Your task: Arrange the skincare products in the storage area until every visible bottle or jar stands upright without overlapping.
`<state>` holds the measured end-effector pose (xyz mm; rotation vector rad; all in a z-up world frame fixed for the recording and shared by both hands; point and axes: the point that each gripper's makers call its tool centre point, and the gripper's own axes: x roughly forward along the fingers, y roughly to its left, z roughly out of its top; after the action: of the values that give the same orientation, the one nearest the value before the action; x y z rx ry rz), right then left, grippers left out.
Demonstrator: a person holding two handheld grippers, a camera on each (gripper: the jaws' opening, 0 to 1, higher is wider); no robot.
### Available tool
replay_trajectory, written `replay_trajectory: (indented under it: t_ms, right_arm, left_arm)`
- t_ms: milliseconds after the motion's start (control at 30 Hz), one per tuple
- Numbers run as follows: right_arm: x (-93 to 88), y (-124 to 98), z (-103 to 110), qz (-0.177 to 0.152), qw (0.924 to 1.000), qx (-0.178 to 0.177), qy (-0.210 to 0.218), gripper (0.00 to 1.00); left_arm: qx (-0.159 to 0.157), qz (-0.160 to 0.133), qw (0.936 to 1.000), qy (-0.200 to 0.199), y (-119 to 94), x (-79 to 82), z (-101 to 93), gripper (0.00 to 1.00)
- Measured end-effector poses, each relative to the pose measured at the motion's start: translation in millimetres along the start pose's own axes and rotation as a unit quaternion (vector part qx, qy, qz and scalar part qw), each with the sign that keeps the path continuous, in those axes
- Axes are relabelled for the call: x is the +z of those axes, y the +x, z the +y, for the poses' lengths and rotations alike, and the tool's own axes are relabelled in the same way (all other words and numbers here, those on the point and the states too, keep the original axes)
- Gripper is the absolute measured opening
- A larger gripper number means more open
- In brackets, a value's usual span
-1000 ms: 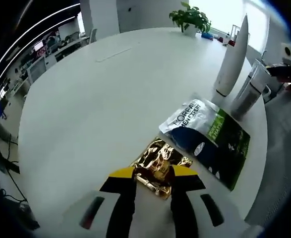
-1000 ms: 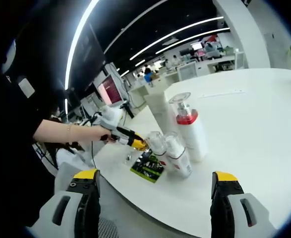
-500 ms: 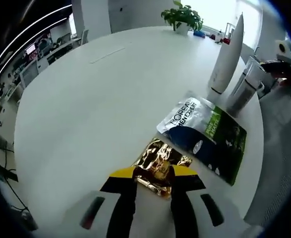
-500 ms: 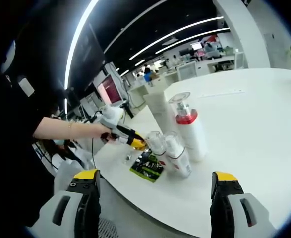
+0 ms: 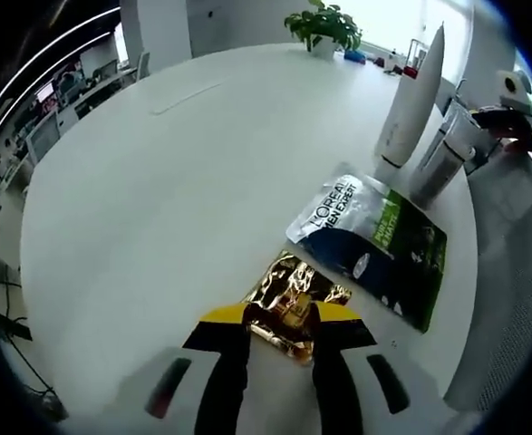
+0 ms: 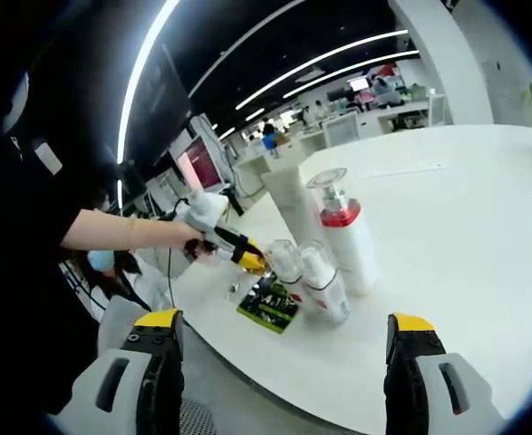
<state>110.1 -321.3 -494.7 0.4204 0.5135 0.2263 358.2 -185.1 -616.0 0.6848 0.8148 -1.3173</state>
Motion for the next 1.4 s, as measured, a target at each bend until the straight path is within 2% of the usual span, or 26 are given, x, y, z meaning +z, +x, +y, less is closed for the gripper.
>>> replay_trajectory:
  t_ms: [67, 167, 300, 533, 600, 700, 800, 900, 967, 1067, 1167, 1233, 1300, 1400]
  right_arm:
    - [0.0, -0.2, -0.5, 0.000, 1.0000, 0.001, 0.000, 0.96]
    - [2.2, -0.5, 1.1, -0.006, 1.0000, 0.005, 0.002, 0.98]
    - [2.7, -1.2, -0.3, -0.008, 1.0000, 0.003, 0.002, 0.97]
    - [3.3, -1.5, 1.6, -0.010, 0.9999, 0.007, -0.004, 0.97]
    - [3.3, -1.6, 1.9, -0.010, 0.9999, 0.008, -0.006, 0.97]
    - [3.1, -1.4, 2.6, -0.010, 0.9998, 0.009, -0.011, 0.97]
    - [2.8, 1.1, 3.5, -0.008, 0.9998, 0.011, -0.015, 0.98]
    - [-1.1, 6.2, 4.8, 0.005, 0.9994, 0.014, -0.031, 0.99]
    - [-5.9, 8.3, 6.0, 0.020, 0.9985, 0.015, -0.050, 0.99]
    - [-8.6, 9.6, 8.8, 0.027, 0.9973, 0.017, -0.066, 0.99]
    - [-8.3, 7.4, 6.3, 0.029, 0.9970, 0.008, -0.071, 0.99]
    - [-5.8, 4.2, 5.2, 0.023, 0.9976, 0.004, -0.066, 0.99]
    - [-0.5, 1.9, 3.5, 0.011, 0.9985, 0.002, -0.053, 0.99]
    - [7.6, -1.1, -0.6, -0.005, 0.9992, -0.005, -0.040, 0.99]
  left_arm:
    - [-0.001, 0.004, 0.9999, -0.011, -0.6, -0.7, -0.3, 0.31]
    - [-0.004, 0.004, 0.9999, -0.011, -1.3, -0.3, -2.9, 0.36]
    - [0.007, 0.006, 0.9997, -0.022, -4.8, 0.6, 2.1, 0.38]
    - [0.015, -0.008, 0.9994, -0.031, -18.4, 7.4, -0.2, 0.39]
    - [0.020, -0.021, 0.9987, -0.043, -25.2, 12.9, -1.7, 0.40]
    - [0.031, -0.043, 0.9965, -0.065, -32.2, 16.2, -1.3, 0.44]
    - [0.044, -0.042, 0.9957, -0.070, -41.7, 10.2, -2.0, 0.55]
    - [0.051, -0.041, 0.9941, -0.087, -53.3, 4.3, -6.5, 0.57]
    - [0.059, -0.053, 0.9918, -0.100, -59.2, 4.8, -6.7, 0.60]
    - [0.066, -0.088, 0.9862, -0.124, -77.2, 13.3, -15.5, 0.66]
    - [0.079, -0.112, 0.9800, -0.144, -90.8, 17.8, -20.6, 0.78]
    - [0.091, -0.126, 0.9766, -0.149, -99.7, 20.2, -24.1, 0.89]
    - [0.096, -0.141, 0.9730, -0.155, -111.2, 24.1, -33.4, 0.96]
    - [0.093, -0.163, 0.9691, -0.160, -122.9, 27.5, -48.7, 0.97]
